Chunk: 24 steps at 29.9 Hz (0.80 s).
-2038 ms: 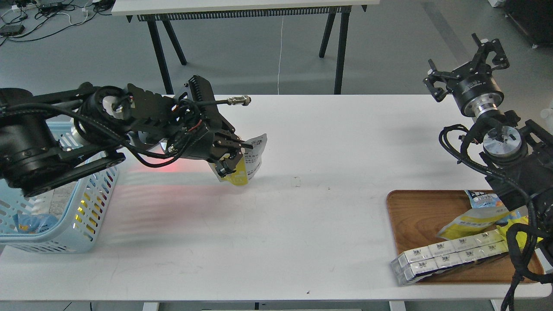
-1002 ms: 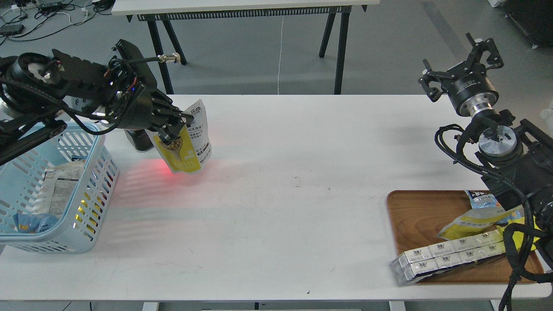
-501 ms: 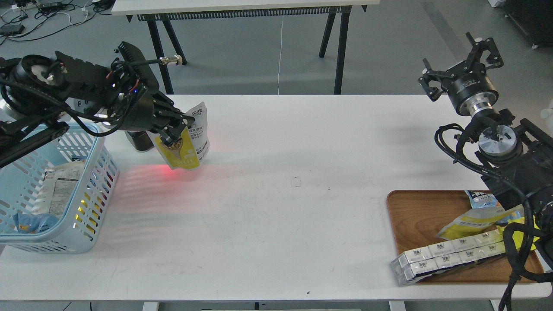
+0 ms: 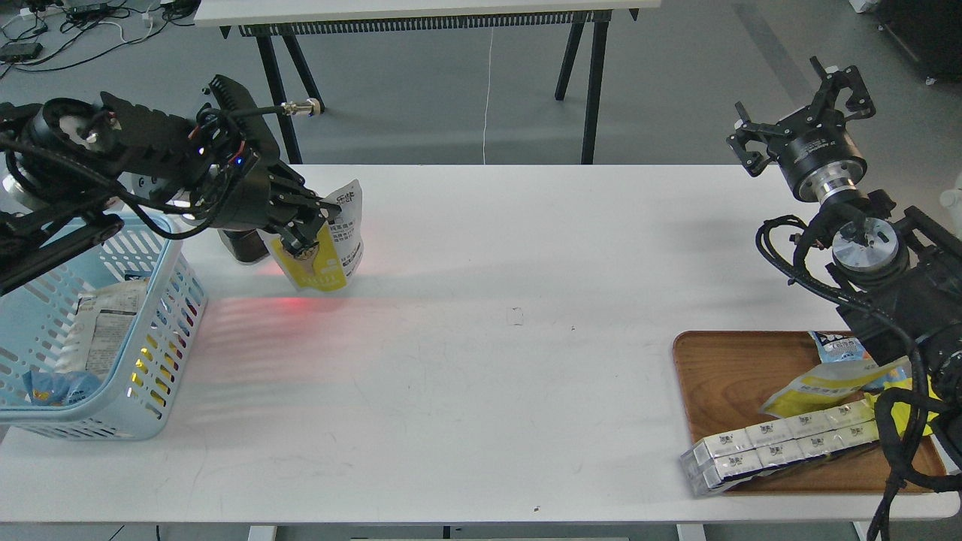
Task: Scan snack and place in basket
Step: 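Carry the bag with the left gripper in front of the scanner, then move the bag over the blue basket and release it inside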
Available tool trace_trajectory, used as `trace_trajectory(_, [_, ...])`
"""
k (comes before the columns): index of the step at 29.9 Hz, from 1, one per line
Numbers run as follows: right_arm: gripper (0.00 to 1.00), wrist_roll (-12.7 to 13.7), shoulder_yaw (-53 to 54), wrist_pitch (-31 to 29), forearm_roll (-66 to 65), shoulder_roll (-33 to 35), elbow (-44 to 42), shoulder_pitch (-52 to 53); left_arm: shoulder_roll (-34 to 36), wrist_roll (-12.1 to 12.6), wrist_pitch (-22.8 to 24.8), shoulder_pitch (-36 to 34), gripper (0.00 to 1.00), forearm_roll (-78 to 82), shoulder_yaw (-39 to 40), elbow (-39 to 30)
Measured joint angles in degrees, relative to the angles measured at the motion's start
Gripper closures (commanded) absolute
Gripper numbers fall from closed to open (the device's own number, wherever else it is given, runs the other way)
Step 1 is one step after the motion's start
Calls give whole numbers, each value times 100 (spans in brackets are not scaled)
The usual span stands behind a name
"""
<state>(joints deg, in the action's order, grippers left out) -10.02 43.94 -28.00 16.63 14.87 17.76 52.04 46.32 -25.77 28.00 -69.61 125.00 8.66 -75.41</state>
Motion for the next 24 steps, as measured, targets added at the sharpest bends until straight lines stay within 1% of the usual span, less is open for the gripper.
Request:
trace_trajectory(3, [0, 0, 1, 0, 0, -1, 0, 0, 45, -17, 0, -6, 100, 0, 15, -70])
trace_trajectory(6, [0, 0, 1, 0, 0, -1, 0, 1, 251, -33, 0, -12, 100, -1, 81, -429])
trace_trajectory(10, [0, 0, 1, 0, 1, 0, 0, 1, 871, -31, 0, -24, 100, 0, 194, -1177])
trace_trajectory(12, [0, -22, 3, 0, 1, 0, 0, -1, 1141, -39, 0, -49, 100, 0, 251, -1409])
trace_trajectory(17, [0, -86, 3, 0, 1, 0, 0, -25, 1839, -196, 0, -114, 100, 0, 519, -1576])
trace_trajectory(24, [0, -88, 2, 0, 1, -20, 0, -35, 3051, -223, -4, -132, 100, 0, 750, -1858])
